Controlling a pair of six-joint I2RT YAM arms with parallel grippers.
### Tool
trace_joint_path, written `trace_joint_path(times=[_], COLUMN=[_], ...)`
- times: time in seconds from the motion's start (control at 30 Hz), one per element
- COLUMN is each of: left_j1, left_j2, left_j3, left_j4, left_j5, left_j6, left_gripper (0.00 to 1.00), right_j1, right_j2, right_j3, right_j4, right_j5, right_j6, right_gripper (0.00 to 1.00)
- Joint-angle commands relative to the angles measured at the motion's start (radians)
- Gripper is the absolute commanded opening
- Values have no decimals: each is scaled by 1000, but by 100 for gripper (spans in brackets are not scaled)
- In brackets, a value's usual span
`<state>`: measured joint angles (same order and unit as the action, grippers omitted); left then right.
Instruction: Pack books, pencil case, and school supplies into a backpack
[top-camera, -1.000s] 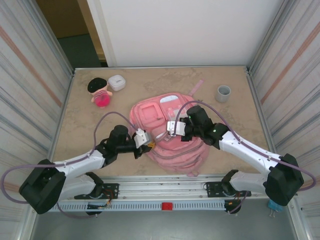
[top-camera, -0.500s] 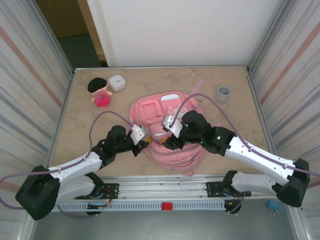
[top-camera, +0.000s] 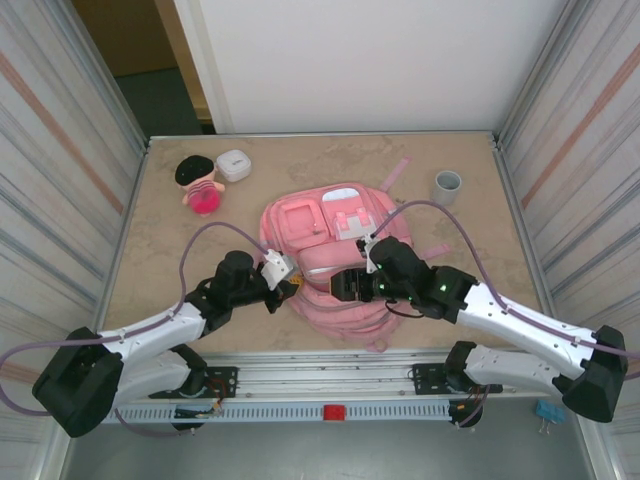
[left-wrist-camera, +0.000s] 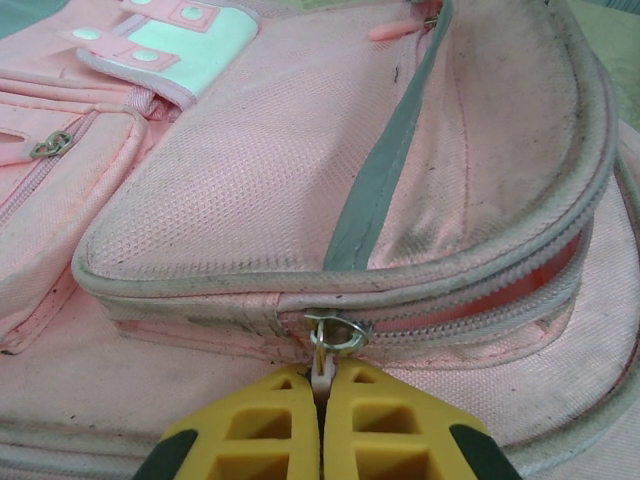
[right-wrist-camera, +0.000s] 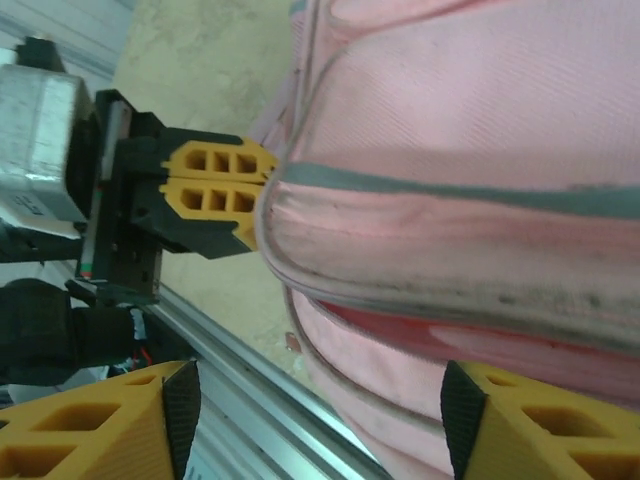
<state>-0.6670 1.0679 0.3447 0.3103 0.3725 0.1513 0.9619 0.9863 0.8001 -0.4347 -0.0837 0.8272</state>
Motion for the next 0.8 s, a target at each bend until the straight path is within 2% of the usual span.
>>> trace_joint_path(times=[0.0, 0.17, 0.27, 0.57, 0.67, 0.77], left_j1=[12, 17, 17, 17, 17, 17], left_j2=[-17, -27, -22, -9, -16, -23], left_j3=[16, 10, 11, 12, 11, 14], left_j4=[9, 22, 25, 29, 20, 9], left_j5=[-34, -34, -23, 9, 21, 57], left_j6=[-14, -13, -3, -12, -17, -13], left_gripper=[0, 0, 0, 0, 0, 0], right_j1=[-19, -80, -125, -99, -97, -95], right_j2=[-40, -64, -56, 60, 78, 90], right_j3=[-28, -111, -156, -211, -211, -218], right_j4=[24, 77, 166, 451, 471, 500], right_j5=[-24, -53, -120, -143, -112, -80], right_j6=[181, 267, 307, 427, 430, 436], right_gripper=[69, 70, 70, 69, 59, 38])
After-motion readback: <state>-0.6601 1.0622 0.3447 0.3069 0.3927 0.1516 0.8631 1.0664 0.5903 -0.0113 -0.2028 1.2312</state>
